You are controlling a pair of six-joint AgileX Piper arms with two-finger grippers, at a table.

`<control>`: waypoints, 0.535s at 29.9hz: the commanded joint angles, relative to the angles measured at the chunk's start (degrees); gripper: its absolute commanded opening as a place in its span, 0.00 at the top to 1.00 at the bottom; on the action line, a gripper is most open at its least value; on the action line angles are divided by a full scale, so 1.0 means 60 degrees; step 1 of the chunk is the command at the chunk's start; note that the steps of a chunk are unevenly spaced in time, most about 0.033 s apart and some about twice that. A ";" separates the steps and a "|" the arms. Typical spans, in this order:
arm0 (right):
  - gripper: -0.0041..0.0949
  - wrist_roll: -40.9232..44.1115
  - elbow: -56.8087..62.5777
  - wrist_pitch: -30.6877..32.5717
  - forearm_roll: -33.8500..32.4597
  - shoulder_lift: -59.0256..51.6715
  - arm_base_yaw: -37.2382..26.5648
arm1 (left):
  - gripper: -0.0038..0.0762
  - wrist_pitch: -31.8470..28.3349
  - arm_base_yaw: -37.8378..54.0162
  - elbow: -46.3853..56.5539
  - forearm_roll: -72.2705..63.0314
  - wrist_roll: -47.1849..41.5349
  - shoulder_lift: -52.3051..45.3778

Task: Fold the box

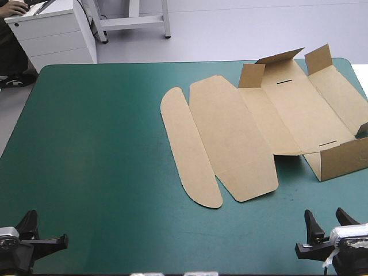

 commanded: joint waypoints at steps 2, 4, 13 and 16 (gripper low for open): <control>0.32 0.0000 -0.0212 -0.0740 0.0030 -0.0207 0.0011 | 0.96 -0.0721 -0.0009 -0.0213 -0.0003 -0.0029 -0.0128; 0.32 0.0259 -0.0212 -0.0720 0.0030 -0.0207 0.0011 | 0.96 -0.0721 -0.0009 -0.0213 -0.0003 -0.0029 -0.0128; 0.28 0.3517 -0.0948 -0.0447 0.0135 0.1656 0.0011 | 0.96 -0.0721 -0.0009 -0.0213 -0.0003 -0.0029 -0.0128; 0.21 0.4424 -0.1558 -0.0781 0.0115 0.2786 0.0011 | 0.96 -0.0721 -0.0009 -0.0213 -0.0003 -0.0029 -0.0128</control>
